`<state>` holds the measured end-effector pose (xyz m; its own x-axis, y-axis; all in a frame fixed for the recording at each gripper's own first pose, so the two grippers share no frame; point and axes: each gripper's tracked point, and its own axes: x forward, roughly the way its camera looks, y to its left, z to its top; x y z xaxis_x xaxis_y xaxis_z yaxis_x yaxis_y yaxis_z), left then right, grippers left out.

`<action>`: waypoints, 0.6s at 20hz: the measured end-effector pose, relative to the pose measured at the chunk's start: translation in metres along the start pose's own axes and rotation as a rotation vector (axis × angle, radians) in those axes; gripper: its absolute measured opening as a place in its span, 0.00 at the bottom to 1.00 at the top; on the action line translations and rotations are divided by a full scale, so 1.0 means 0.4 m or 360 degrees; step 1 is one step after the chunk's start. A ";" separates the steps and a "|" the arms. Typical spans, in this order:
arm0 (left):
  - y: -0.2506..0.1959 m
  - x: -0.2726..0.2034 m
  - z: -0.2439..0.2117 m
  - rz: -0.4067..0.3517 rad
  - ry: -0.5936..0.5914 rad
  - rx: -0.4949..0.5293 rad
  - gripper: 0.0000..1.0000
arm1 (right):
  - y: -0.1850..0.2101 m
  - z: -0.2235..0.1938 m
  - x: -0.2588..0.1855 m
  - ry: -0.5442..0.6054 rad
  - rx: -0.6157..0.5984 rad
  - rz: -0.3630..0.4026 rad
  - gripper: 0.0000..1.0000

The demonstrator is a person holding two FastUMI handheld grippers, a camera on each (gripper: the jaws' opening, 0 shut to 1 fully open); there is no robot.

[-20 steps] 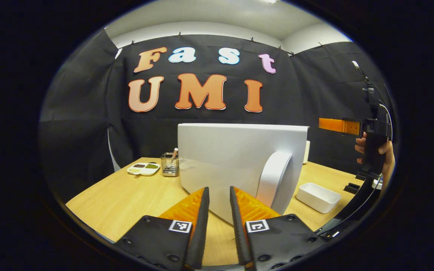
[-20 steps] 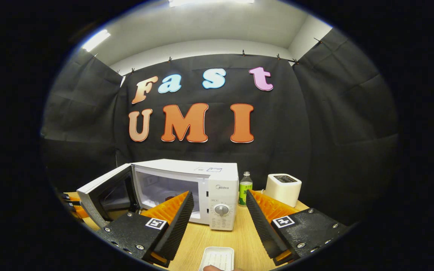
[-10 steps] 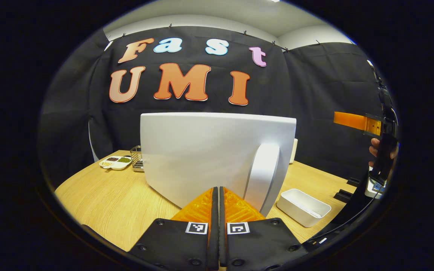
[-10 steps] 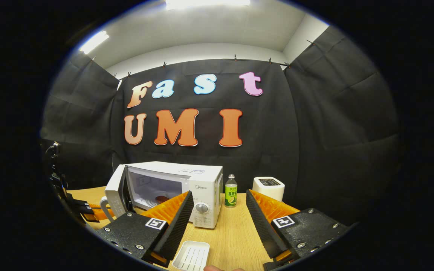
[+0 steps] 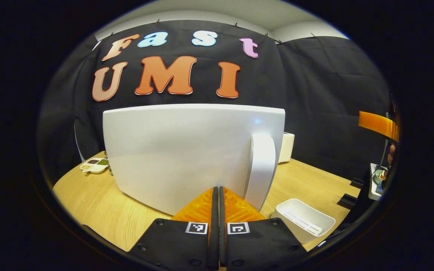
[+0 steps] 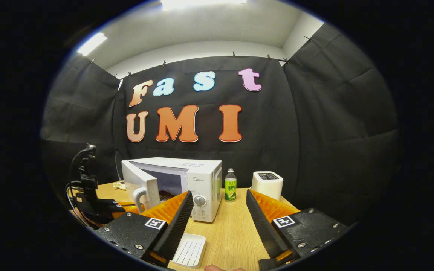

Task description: Open the microwave oven with the left hand, put the food in, and close the microwave oven.

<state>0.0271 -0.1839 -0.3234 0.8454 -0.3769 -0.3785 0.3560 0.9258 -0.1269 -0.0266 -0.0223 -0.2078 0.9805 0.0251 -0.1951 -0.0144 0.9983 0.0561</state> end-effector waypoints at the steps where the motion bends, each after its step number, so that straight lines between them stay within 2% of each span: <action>1: -0.002 0.021 0.005 0.0002 0.0006 0.0008 0.05 | 0.000 -0.003 0.003 0.0009 0.0002 -0.0001 0.88; 6: -0.017 0.131 0.011 0.0017 0.0036 0.0067 0.05 | -0.012 -0.015 0.013 0.0034 -0.0001 -0.0002 0.89; 12: -0.022 0.234 -0.012 0.0027 0.0080 0.0051 0.05 | -0.056 -0.028 0.012 0.0062 -0.0024 -0.0047 0.89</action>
<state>0.1012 -0.2270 -0.3619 0.8307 -0.3585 -0.4260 0.3548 0.9305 -0.0911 -0.0239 -0.0441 -0.2211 0.9721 -0.0025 -0.2345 0.0111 0.9993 0.0351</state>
